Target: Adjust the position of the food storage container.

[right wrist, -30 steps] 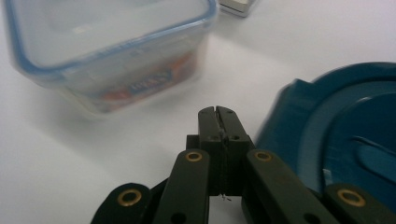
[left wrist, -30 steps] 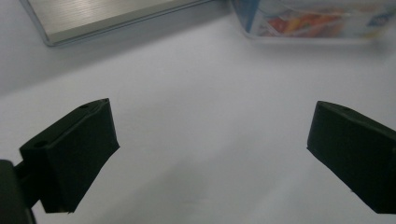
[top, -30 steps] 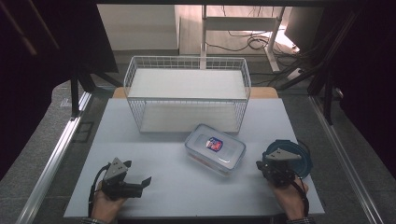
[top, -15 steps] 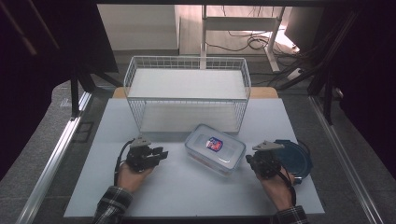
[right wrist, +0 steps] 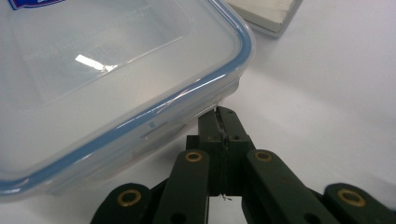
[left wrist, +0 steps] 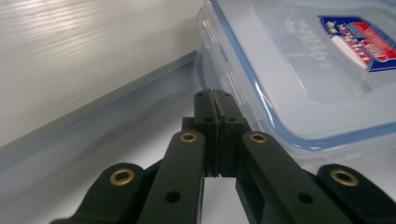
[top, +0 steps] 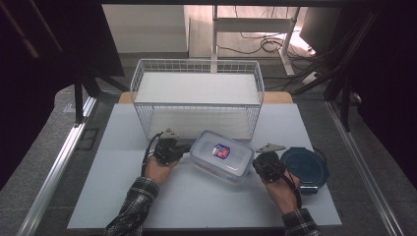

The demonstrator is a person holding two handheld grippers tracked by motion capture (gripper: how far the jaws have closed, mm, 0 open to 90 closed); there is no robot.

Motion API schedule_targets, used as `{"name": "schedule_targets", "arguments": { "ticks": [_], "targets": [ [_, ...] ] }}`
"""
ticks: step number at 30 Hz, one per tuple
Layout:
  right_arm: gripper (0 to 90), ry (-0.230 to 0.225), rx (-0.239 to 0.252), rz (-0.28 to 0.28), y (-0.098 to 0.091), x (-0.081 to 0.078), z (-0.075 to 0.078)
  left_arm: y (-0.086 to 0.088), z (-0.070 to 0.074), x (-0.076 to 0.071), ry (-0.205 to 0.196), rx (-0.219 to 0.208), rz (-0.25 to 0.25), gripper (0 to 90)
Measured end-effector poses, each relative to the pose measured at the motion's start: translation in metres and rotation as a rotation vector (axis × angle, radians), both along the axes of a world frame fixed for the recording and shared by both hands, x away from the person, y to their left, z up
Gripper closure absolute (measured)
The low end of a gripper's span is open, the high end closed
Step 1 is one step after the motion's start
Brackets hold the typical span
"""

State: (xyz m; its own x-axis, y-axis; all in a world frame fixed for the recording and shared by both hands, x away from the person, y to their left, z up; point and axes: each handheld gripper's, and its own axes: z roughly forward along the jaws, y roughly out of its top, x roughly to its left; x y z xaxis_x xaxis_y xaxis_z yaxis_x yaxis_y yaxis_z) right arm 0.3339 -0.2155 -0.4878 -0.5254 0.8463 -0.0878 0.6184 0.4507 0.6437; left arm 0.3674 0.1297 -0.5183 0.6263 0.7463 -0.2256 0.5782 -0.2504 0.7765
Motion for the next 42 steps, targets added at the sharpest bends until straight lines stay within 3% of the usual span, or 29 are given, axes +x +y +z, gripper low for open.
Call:
{"name": "schedule_targets", "arguments": {
  "ticks": [3, 4, 11, 14, 18, 24, 27, 28, 29, 30, 33, 34, 37, 40, 42],
  "targets": [
    [89.2, 0.007, 0.013, -0.004, 0.001, 0.003, 0.000, 0.004, 0.000, -0.003, 0.013, -0.007, 0.009, 89.5],
    [89.2, 0.027, 0.056, -0.006, 0.002, 0.008, -0.001, 0.007, 0.001, -0.006, 0.024, -0.011, 0.012, 89.6],
    [89.2, 0.049, 0.090, 0.010, 0.007, 0.015, -0.003, 0.017, 0.004, -0.027, 0.042, -0.022, 0.010, 89.7],
    [89.3, 0.057, 0.101, 0.037, 0.013, 0.019, -0.004, 0.027, 0.007, -0.041, 0.053, -0.047, 0.007, 89.7],
    [89.3, 0.071, 0.134, 0.074, 0.019, 0.021, -0.006, 0.034, 0.006, -0.050, 0.056, -0.064, 0.011, 89.7],
    [89.3, 0.077, 0.143, 0.121, 0.028, 0.018, -0.007, 0.047, 0.007, -0.068, 0.054, -0.099, 0.007, 89.6],
    [89.2, 0.092, 0.157, 0.136, 0.030, 0.017, -0.007, 0.050, 0.009, -0.066, 0.029, -0.063, 0.037, 89.4],
    [89.2, 0.075, 0.134, 0.134, 0.035, 0.016, -0.006, 0.053, 0.008, -0.058, 0.021, -0.028, 0.091, 89.3],
    [89.2, 0.075, 0.134, 0.134, 0.035, 0.016, -0.006, 0.053, 0.008, -0.058, 0.021, -0.028, 0.091, 89.1],
    [89.0, 0.070, 0.123, 0.126, 0.036, 0.019, -0.005, 0.052, 0.005, -0.052, 0.018, 0.004, 0.109, 88.8],
    [88.9, 0.053, 0.111, 0.098, 0.036, 0.026, -0.006, 0.047, -0.002, -0.036, 0.026, 0.012, 0.109, 88.2],
    [88.6, 0.044, 0.132, 0.083, 0.034, 0.036, -0.007, 0.043, -0.005, -0.028, 0.026, 0.021, 0.119, 88.0],
    [88.6, 0.042, 0.164, 0.090, 0.035, 0.044, -0.007, 0.041, -0.007, -0.019, 0.042, 0.010, 0.124, 88.3],
    [89.0, 0.047, 0.134, 0.090, 0.041, 0.050, -0.011, 0.039, -0.008, -0.019, 0.061, 0.008, 0.130, 89.6],
    [89.3, 0.070, 0.147, 0.092, 0.042, 0.048, -0.015, 0.039, -0.008, -0.025, 0.071, -0.001, 0.123, 89.7]
  ]
}}
